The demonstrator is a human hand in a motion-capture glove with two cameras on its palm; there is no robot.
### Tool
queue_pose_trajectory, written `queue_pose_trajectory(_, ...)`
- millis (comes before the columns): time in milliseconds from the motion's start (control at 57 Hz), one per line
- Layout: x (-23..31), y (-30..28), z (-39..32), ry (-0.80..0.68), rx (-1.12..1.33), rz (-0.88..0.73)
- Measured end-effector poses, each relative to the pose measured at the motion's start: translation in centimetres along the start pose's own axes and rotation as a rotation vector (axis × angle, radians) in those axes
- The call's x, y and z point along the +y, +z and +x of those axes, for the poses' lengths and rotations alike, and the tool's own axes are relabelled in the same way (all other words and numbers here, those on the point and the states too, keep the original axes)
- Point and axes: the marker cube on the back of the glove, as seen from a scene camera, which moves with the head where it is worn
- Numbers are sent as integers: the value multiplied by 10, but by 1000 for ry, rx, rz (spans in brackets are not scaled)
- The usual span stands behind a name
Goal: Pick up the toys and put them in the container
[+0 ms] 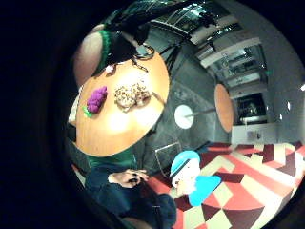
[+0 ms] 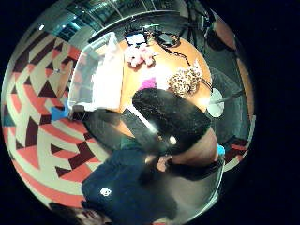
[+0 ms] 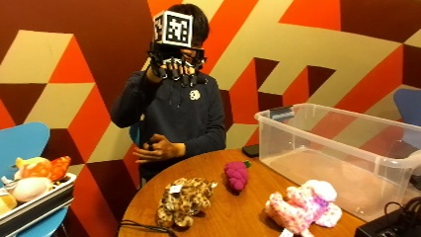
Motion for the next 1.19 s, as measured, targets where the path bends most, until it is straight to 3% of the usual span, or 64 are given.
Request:
queue_pose_trajectory(334, -21, 1, 3, -75, -14, -67)
queue_pose_trajectory(509, -58, 20, 6, -183, 0, -72)
queue_pose_trajectory(983, -146, 204, 37, -270, -81, -429)
queue_pose_trajectory(1071, -126, 246, 28, -233, -107, -509)
queue_pose_trajectory(1194, -136, 276, 32, -208, -100, -463)
